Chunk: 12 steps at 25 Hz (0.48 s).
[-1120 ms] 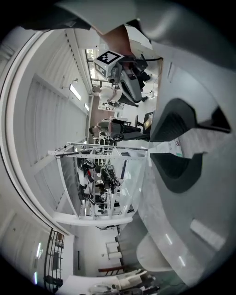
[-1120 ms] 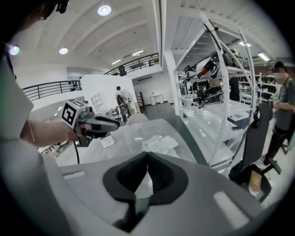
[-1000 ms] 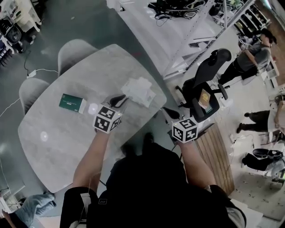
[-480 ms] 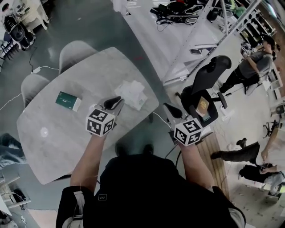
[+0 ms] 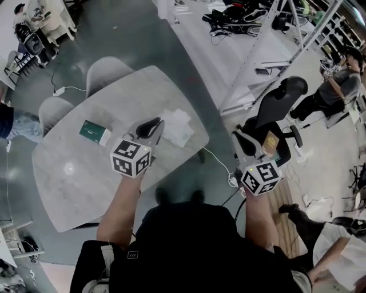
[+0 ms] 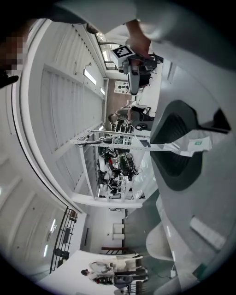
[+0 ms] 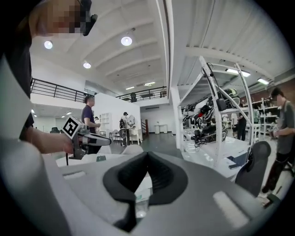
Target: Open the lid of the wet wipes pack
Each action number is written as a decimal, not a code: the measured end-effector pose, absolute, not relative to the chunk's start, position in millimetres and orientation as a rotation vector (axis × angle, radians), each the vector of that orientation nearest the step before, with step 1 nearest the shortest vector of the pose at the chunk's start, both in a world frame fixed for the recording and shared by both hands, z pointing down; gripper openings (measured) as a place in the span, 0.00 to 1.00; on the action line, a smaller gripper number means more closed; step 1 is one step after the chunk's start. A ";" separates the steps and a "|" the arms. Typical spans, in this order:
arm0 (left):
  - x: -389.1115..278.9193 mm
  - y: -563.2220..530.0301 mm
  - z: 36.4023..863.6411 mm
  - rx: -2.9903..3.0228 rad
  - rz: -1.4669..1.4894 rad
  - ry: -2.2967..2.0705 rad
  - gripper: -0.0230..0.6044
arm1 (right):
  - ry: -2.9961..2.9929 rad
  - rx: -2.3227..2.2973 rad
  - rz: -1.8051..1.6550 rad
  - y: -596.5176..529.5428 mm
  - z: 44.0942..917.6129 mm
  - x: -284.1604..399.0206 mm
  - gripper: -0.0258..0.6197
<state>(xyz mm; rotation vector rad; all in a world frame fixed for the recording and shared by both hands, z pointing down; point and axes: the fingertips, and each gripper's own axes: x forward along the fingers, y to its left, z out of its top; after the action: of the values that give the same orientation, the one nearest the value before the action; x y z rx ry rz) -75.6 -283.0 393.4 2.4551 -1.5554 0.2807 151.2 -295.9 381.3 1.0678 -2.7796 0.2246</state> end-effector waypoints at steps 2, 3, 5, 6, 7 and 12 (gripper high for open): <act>-78.9 -283.1 388.5 2.458 0.276 -1.578 0.13 | -2.798 1.048 0.212 -298.8 378.8 144.7 0.04; -81.2 -282.1 387.7 2.457 0.278 -1.589 0.13 | -2.808 1.036 0.211 -299.6 378.2 140.2 0.04; -87.0 -279.1 388.3 2.444 0.276 -1.609 0.12 | -2.823 1.011 0.215 -299.7 377.6 131.2 0.04; -90.4 -277.4 389.2 2.433 0.271 -1.620 0.12 | -2.828 1.000 0.218 -299.3 377.1 127.1 0.04; -94.1 -276.0 390.1 2.422 0.266 -1.629 0.12 | -2.832 0.989 0.219 -298.9 376.3 123.1 0.04; -106.1 -273.8 390.9 2.399 0.265 -1.647 0.12 | -2.844 0.959 0.200 -299.5 366.1 109.2 0.04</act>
<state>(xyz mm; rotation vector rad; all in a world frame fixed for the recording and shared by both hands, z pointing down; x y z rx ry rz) -106.1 -273.8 390.9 2.3985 -1.6475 0.2648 109.2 -299.5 366.1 0.9593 -2.8442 0.1997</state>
